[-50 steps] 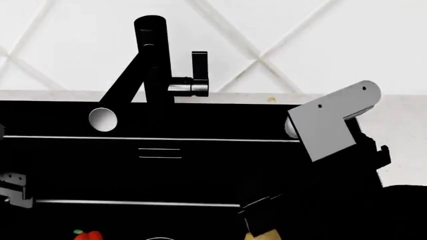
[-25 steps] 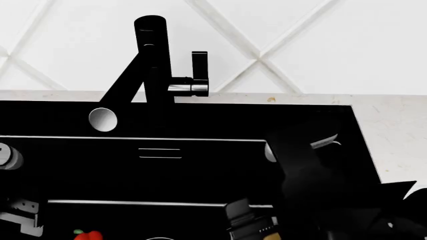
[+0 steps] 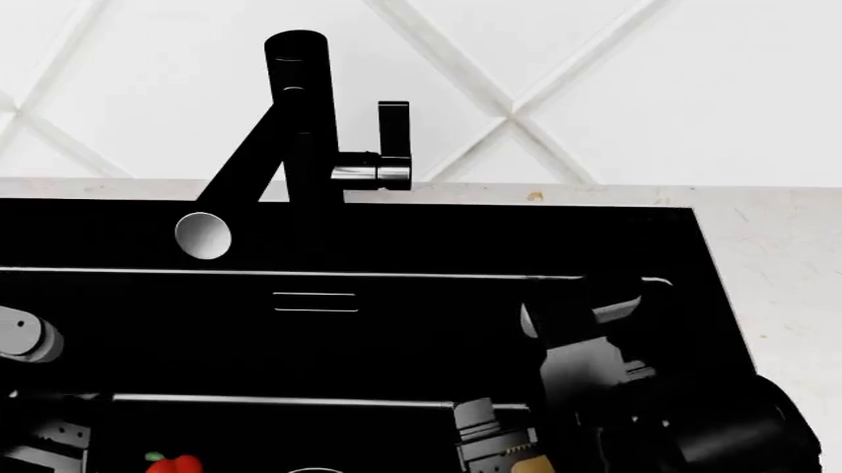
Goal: Pick the vegetables from the sink and place them on the cutting board.
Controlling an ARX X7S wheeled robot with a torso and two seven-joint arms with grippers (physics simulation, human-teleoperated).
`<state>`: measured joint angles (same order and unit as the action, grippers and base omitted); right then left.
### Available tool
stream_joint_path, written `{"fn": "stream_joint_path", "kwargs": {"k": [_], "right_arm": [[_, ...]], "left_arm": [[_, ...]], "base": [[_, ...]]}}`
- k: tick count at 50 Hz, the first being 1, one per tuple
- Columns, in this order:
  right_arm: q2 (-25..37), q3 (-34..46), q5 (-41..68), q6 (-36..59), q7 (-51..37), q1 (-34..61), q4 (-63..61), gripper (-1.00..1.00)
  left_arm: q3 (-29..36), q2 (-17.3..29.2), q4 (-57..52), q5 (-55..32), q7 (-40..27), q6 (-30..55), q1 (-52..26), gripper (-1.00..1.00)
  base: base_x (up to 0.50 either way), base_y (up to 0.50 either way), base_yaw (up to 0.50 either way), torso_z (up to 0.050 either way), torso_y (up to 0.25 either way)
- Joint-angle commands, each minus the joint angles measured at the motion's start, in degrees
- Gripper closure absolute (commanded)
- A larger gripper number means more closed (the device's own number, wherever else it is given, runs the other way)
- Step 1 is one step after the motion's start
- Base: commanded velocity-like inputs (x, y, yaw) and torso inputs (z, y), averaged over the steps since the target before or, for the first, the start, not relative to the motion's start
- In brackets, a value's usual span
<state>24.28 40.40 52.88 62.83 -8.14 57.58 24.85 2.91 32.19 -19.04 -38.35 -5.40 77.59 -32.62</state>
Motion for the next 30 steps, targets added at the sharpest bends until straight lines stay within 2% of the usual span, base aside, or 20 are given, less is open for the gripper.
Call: {"fn": "stream_joint_path", "kwargs": {"k": [1, 5, 9, 26, 27, 30], "right_arm": [[-6.4, 6.0, -6.4, -8.3, 11.4, 2.4, 18.3, -1.0], [-10.1, 8.5, -9.6, -13.0, 17.4, 4.9, 29.8, -1.0], [-16.7, 10.7, -13.6, -22.1, 25.1, 8.1, 49.0, -1.0], [-17.7, 0.9, -22.5, -21.3, 27.6, 4.1, 50.0, -1.0], [-17.8, 0.5, -22.9, -21.2, 27.7, 4.5, 50.0, 1.0], [-17.9, -0.2, -23.7, -21.1, 27.6, 6.0, 49.7, 1.0]], "left_arm": [[0.4, 0.0, 0.8, 0.1, 0.1, -1.2, 1.4, -1.0], [-0.6, 0.3, 0.0, -0.4, -0.3, -0.6, 1.9, -1.0], [-1.7, 0.9, -1.3, -1.3, -0.2, 0.0, 3.0, -1.0], [0.2, -0.1, 0.5, -0.7, -0.6, -1.4, 2.8, -1.0], [0.6, -0.6, 0.9, -0.5, -0.9, -1.5, 2.5, -1.0], [0.3, 0.1, 0.7, -0.8, -0.2, -2.1, 3.4, -1.0]], "base": [[0.0, 0.0, 0.0, 0.0, 0.0], [0.0, 0.0, 0.0, 0.0, 0.0], [0.0, 0.0, 0.0, 0.0, 0.0], [0.0, 0.0, 0.0, 0.0, 0.0], [0.0, 0.0, 0.0, 0.0, 0.0], [0.0, 0.0, 0.0, 0.0, 0.0]]}}
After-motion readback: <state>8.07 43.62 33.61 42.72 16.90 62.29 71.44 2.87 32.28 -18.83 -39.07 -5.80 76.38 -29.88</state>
